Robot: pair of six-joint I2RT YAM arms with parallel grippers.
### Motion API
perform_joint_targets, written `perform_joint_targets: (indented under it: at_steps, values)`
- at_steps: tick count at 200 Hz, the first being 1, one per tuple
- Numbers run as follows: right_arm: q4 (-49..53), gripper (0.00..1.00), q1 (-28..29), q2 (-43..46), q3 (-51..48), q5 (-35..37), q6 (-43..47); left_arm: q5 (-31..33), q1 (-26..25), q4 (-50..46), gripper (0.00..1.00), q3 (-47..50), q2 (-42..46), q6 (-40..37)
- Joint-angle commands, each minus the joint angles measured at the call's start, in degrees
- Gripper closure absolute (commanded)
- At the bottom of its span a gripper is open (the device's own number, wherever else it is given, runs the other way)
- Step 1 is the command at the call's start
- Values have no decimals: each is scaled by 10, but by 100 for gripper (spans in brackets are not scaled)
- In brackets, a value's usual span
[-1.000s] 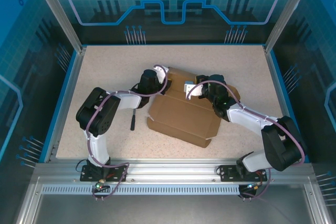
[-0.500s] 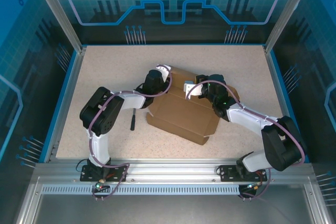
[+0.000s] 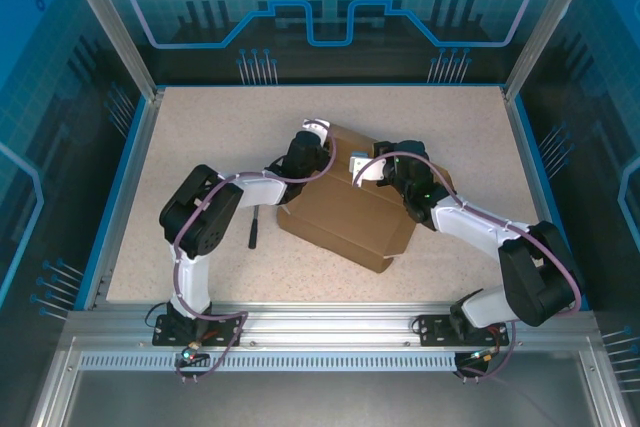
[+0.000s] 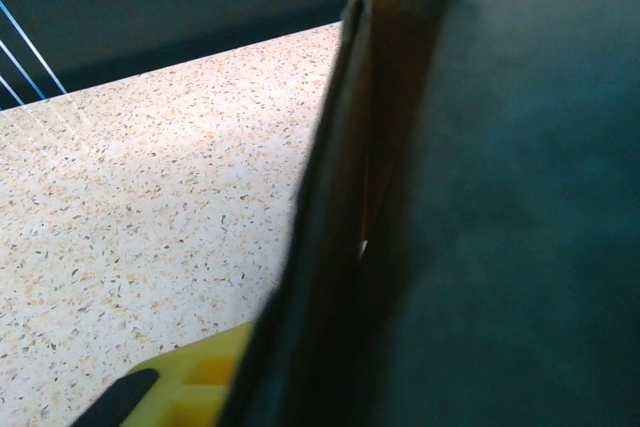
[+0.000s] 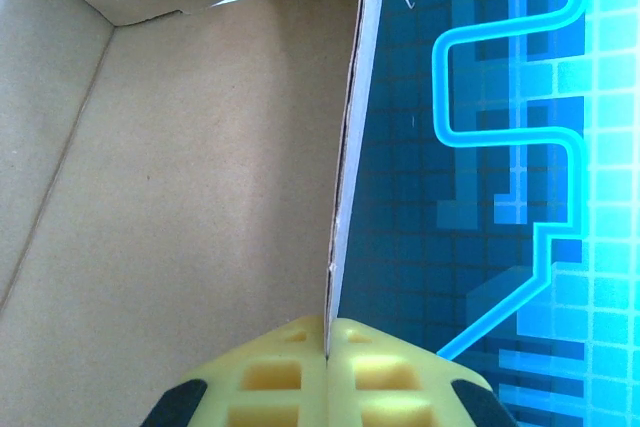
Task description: Fold the paper box
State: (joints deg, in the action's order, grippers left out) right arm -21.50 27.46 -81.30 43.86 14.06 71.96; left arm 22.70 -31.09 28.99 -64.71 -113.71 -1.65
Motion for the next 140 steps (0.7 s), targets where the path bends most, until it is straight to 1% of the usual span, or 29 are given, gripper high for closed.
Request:
perform_joint_targets:
  at_steps: [1, 43, 89, 109, 113, 140]
  values:
    - [48, 100, 4, 6, 11, -18, -19, 3, 13, 17, 75, 13, 2, -8]
    - [57, 100, -4, 2, 25, -12, -45, -104, 21, 10, 57, 49, 35, -18]
    - [57, 100, -7, -5, 34, -12, -54, -166, 38, 19, 45, 86, 63, -14]
    - [57, 100, -7, -8, 38, -12, -55, -191, 53, 22, 43, 90, 61, 3]
    - [72, 100, -7, -8, 38, -13, -55, -193, 55, 24, 43, 90, 59, 7]
    - [80, 100, -7, -8, 40, -15, -56, -206, 67, 11, 41, 78, 55, 22]
